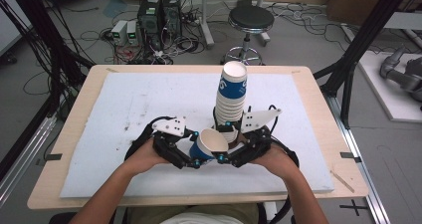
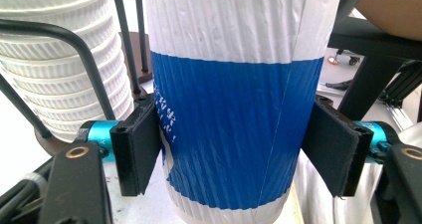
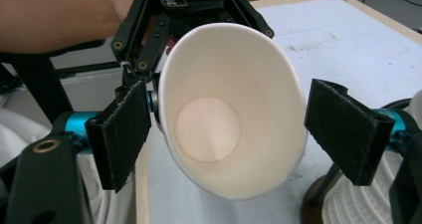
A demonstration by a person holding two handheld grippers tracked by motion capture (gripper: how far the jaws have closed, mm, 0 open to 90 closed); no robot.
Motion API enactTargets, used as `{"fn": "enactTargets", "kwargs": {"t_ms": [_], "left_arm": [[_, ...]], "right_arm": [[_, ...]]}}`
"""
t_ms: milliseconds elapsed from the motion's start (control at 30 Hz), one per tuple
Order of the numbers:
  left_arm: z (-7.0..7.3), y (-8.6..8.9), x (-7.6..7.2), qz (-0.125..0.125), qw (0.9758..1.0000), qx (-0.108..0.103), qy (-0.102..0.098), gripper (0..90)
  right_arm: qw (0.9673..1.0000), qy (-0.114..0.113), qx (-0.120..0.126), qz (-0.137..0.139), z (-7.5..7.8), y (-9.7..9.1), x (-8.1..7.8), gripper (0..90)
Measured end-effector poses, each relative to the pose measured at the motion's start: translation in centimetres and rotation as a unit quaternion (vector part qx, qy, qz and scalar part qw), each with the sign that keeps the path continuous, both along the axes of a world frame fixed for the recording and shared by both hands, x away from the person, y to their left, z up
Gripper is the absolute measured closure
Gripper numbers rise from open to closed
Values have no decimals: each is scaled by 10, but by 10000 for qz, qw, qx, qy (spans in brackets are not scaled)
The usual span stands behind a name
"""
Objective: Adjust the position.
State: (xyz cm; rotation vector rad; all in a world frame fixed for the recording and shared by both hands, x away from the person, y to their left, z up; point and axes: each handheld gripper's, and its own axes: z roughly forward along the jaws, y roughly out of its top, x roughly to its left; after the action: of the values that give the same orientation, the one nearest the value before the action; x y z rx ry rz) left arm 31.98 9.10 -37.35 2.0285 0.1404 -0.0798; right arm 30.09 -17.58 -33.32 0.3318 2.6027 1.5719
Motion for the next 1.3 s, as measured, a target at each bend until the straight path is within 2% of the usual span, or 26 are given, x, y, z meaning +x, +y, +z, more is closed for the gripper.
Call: {"fn": "enactTargets", "kwargs": {"t_ms": [100, 167, 200, 300, 500, 567, 667, 833, 933, 1000, 1067, 1200, 1300], "left_arm": [[-1, -1, 0, 45, 10000, 83, -28, 283], [-1, -2, 0, -9, 9999, 138, -86, 284], [-1, -2, -1, 3, 9999, 88, -56, 284], [0, -3, -2, -84, 9999, 89, -115, 284], [0, -3, -3, -75, 9998, 82, -135, 290], [0, -6, -6, -28, 9995, 167, -260, 278], [0, -12, -10, 66, 9988, 276, -397, 214], [-2, -18, -12, -49, 9981, 384, -474, 256], [-2, -18, -12, -70, 9981, 382, -476, 269], [-2, -17, -11, -97, 9984, 309, -455, 271], [-1, -15, -11, -71, 9987, 187, -465, 270], [3, -7, -7, 61, 9993, -100, -351, 274], [5, 1, -3, 196, 9988, -358, -278, 277]], "right_arm": [[10000, -16, 20, -56, 2, -2, 0, 185], [9999, -80, -112, -54, 1, -2, 0, 185], [9997, -72, -233, -46, -1, 0, -1, 185], [9992, -103, -388, 8, -5, 4, 0, 185], [9987, -152, -469, 126, -2, 8, -1, 246], [9979, -197, -595, 140, -1, 8, -2, 246], [9969, -200, -741, 159, 2, 10, -4, 246], [9929, -342, -1124, 209, 4, 17, -8, 245], [9919, -353, -1200, 214, 4, 19, -9, 244], [9922, -372, -1169, 216, 4, 19, -9, 229], [9939, -420, -1000, 201, 3, 17, -9, 210], [9983, -422, -394, 88, 7, 7, -8, 188], [9988, -489, -10, -62, 12, -3, -6, 188]]}}
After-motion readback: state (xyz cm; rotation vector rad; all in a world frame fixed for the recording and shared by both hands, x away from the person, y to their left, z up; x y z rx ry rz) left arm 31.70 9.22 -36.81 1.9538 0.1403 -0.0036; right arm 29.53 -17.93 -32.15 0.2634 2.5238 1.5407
